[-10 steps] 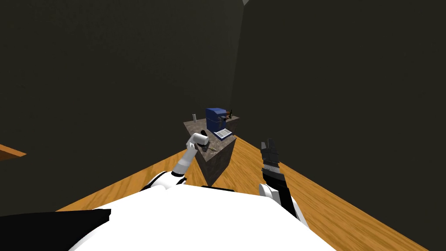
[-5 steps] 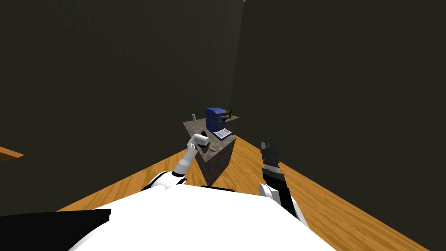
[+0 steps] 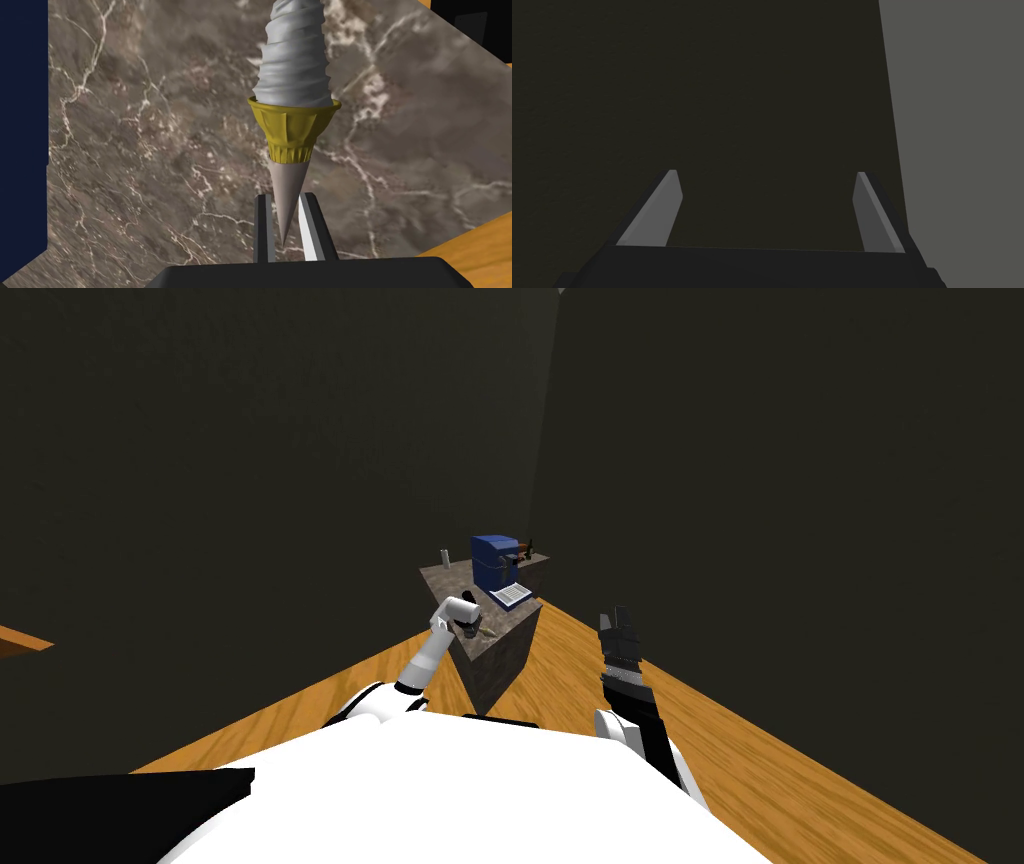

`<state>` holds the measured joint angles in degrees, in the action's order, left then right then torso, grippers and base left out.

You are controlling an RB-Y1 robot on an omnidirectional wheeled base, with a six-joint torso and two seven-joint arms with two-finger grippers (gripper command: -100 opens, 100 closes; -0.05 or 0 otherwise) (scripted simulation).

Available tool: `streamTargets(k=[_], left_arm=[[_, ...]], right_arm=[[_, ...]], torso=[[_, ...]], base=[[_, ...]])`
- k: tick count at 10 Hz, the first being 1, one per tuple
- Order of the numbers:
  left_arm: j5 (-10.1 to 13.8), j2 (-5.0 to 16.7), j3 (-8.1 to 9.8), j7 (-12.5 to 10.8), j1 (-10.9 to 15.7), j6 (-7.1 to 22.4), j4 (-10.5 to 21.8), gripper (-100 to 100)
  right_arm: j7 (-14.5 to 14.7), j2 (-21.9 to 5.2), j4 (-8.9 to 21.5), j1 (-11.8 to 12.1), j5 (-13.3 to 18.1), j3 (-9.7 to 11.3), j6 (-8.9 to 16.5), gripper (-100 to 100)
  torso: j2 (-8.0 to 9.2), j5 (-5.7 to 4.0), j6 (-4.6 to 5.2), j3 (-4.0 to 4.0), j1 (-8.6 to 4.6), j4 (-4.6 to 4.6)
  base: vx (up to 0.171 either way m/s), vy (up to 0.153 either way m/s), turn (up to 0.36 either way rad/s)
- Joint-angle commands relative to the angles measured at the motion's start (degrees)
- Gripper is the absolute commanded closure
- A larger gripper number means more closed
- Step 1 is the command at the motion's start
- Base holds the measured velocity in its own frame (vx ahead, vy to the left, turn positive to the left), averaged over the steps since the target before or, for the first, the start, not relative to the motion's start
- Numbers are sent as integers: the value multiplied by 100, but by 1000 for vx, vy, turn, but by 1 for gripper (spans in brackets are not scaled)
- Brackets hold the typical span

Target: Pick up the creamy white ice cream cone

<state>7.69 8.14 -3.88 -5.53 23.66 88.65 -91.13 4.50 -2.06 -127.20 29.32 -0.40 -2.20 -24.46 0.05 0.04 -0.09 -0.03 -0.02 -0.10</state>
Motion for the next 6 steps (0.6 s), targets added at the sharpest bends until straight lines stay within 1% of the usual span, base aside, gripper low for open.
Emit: streamTargets(k=[1,3,4,5,6], left_arm=[[0,0,0,0,0,0,0,100],[0,1,0,1,-1,2,0,100],[0,1,0,1,-1,2,0,0],[13,4,-8,-23,11,179,-135,100],[23,12,-7,-34,26,276,-218,100]], right_arm=[[0,0,0,0,0,0,0,0],[0,0,0,0,0,0,0,0],[0,0,0,0,0,0,0,0],[0,0,0,0,0,0,0,0],[0,0,0,0,0,0,0,0]], torso=[[0,0,0,0,0,0],[-6,1,1,-4,1,-1],[-6,1,1,-4,1,-2],[-7,1,1,-4,1,-2],[-7,0,2,-4,-1,0]], base=[[0,0,0],[0,0,0],[0,0,0],[0,0,0],[0,0,0]])
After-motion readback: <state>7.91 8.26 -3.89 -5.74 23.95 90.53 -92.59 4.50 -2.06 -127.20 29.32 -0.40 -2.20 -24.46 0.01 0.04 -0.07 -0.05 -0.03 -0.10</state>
